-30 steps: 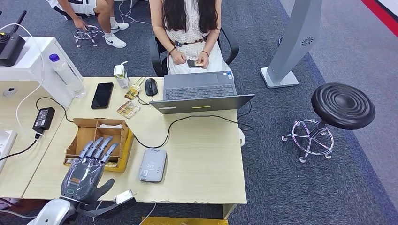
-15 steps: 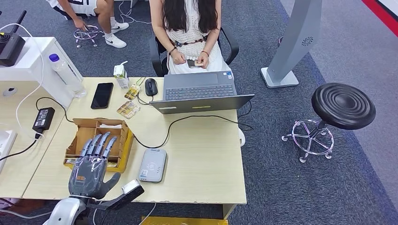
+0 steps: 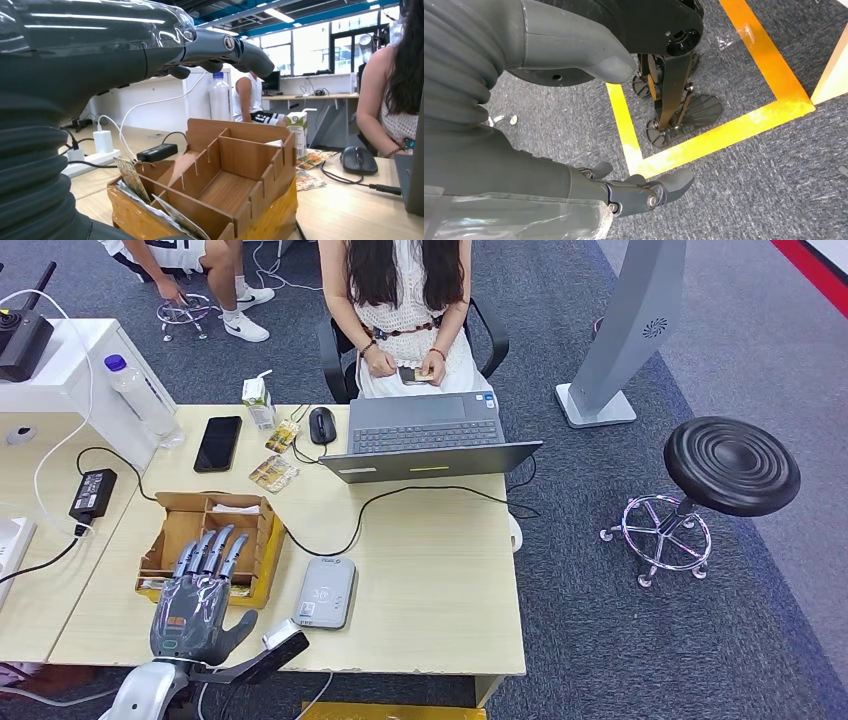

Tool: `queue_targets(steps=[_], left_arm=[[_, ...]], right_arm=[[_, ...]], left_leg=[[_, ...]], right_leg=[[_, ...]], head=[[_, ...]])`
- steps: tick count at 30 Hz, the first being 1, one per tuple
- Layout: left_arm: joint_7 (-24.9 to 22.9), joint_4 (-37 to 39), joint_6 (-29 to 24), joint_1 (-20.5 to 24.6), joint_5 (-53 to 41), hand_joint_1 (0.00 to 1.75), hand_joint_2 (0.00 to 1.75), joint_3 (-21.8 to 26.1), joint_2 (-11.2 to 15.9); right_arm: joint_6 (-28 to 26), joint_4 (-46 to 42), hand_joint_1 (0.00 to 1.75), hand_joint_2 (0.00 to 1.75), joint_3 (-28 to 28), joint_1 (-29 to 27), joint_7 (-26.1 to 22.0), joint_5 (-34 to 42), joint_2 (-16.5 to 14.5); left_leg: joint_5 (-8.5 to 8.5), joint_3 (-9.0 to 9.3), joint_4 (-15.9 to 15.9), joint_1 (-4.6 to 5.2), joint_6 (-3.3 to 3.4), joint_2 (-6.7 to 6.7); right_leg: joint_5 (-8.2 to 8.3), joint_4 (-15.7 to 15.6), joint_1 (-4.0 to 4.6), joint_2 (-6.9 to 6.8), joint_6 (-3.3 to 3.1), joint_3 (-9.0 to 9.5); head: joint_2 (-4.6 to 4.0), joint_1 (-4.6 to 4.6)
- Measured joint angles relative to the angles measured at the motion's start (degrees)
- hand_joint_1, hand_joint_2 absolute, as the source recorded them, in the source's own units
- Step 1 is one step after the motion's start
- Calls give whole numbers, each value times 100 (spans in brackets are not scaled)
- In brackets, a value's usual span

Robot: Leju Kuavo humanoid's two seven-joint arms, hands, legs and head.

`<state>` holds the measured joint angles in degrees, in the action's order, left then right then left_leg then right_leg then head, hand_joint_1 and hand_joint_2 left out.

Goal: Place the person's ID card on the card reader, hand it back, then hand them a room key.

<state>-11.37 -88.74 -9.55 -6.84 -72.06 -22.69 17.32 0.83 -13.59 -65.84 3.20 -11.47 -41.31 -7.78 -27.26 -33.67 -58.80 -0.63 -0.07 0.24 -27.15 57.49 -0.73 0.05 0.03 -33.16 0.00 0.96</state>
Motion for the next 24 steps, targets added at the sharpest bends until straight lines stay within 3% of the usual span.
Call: queue_targets(steps=[24], left_arm=[[0, 2, 0, 0, 0, 0, 175, 0, -12]], right_arm=[[1, 0, 0, 175, -1, 0, 2, 0, 0]], left_leg=[[0, 0, 0, 0, 0, 0]], right_leg=[[0, 0, 0, 0, 0, 0]], head=[[0, 0]])
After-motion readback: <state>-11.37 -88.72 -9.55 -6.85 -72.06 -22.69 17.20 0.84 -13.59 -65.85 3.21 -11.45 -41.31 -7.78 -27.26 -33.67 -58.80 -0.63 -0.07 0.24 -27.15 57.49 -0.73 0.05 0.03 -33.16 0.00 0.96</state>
